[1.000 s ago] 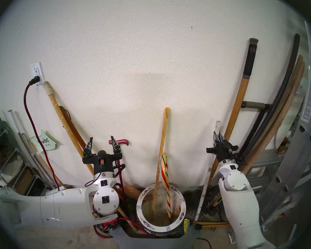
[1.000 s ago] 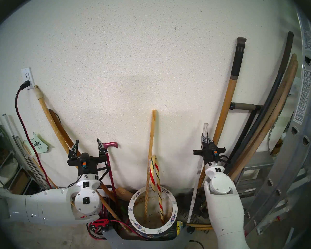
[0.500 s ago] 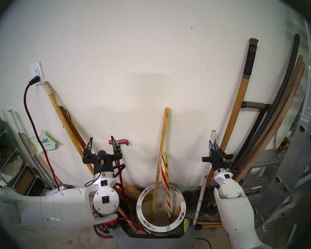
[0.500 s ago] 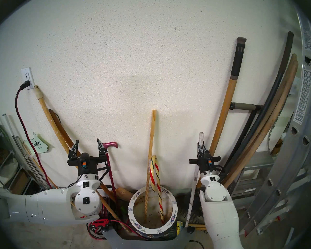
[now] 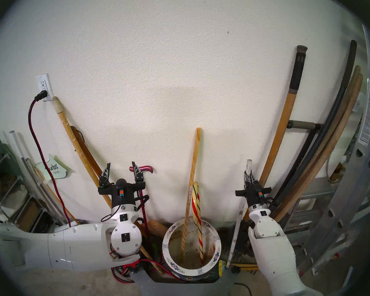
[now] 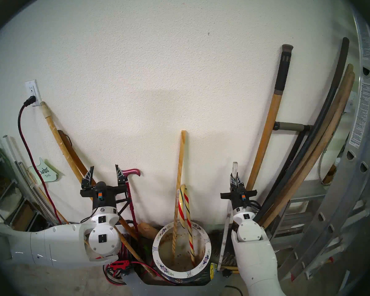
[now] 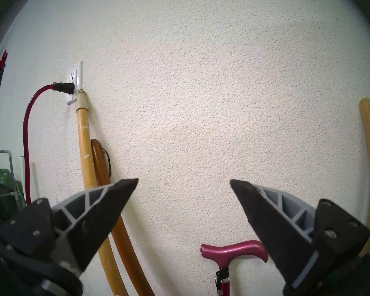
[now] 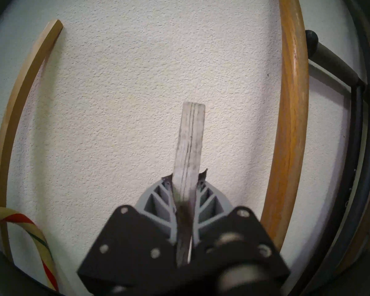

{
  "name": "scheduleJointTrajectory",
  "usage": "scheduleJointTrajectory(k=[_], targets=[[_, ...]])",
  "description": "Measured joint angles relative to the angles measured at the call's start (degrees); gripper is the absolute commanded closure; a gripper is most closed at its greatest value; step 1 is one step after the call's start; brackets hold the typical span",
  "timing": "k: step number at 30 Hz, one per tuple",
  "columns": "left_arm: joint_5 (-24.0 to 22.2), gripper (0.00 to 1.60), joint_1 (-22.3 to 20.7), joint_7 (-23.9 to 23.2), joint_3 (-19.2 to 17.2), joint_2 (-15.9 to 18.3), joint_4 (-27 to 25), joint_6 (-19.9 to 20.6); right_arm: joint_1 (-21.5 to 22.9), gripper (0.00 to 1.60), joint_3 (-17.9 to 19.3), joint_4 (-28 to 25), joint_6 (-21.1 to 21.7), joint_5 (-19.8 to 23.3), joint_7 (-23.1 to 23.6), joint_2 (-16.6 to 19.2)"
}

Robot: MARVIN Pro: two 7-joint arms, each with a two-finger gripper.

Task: Take wooden sticks or brooms out of the pot

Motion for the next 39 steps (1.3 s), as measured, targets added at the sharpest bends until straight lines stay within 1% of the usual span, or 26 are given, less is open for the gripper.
scheduleJointTrajectory(k=[5,7,13,22,27,31,39], targets=[[0.0,0.00,0.0,0.0,0.0,0.0,0.0,0.0,0.8,1.60,-0.3,1.9,-1.2,-0.8,-0.8,-0.4],[0.0,0.00,0.0,0.0,0.0,0.0,0.0,0.0,1.7,1.60,-0.5,3.7,-2.2,-1.6,-1.6,-0.5],[0.0,0.00,0.0,0.0,0.0,0.0,0.0,0.0,3.5,1.60,-0.8,6.9,-3.8,-3.0,-2.8,-0.8],[0.0,0.00,0.0,0.0,0.0,0.0,0.0,0.0,6.5,1.60,-1.2,11.5,-5.4,-5.0,-4.6,-1.1],[0.0,0.00,0.0,0.0,0.0,0.0,0.0,0.0,8.5,1.60,-1.4,15.1,-6.3,-6.4,-6.0,-1.4],[0.0,0.00,0.0,0.0,0.0,0.0,0.0,0.0,10.7,1.60,-1.5,19.2,-7.3,-7.5,-7.5,-1.6],[0.0,0.00,0.0,0.0,0.0,0.0,0.0,0.0,14.5,1.60,-1.2,25.2,-8.7,-8.5,-9.6,-1.6]])
